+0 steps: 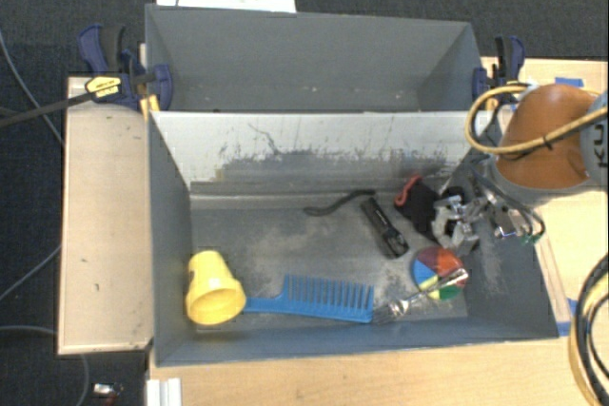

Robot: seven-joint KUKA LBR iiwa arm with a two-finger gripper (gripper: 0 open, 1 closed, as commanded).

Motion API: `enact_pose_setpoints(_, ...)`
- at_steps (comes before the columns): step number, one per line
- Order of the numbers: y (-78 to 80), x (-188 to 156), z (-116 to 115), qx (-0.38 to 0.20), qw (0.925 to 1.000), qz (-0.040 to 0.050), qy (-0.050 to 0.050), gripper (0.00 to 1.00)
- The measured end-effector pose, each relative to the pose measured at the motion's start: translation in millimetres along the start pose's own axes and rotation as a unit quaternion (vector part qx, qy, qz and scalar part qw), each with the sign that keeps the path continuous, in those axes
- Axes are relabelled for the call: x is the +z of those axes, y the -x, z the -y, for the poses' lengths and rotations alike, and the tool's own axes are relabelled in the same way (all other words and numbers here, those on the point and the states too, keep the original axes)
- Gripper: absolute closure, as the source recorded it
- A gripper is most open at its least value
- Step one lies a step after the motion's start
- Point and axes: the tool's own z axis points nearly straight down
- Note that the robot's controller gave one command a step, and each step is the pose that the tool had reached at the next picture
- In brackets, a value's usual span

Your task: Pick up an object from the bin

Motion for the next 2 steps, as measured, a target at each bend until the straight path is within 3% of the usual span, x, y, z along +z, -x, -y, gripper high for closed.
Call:
enact_pose_setpoints(1,1.2,0.3,2.2,-0.016,0.9999,0.002,-0.001,0.0)
enact_pose_setpoints(2,1.5,0.2,2.2,-0.016,0.9999,0.0023,-0.001,1.0)
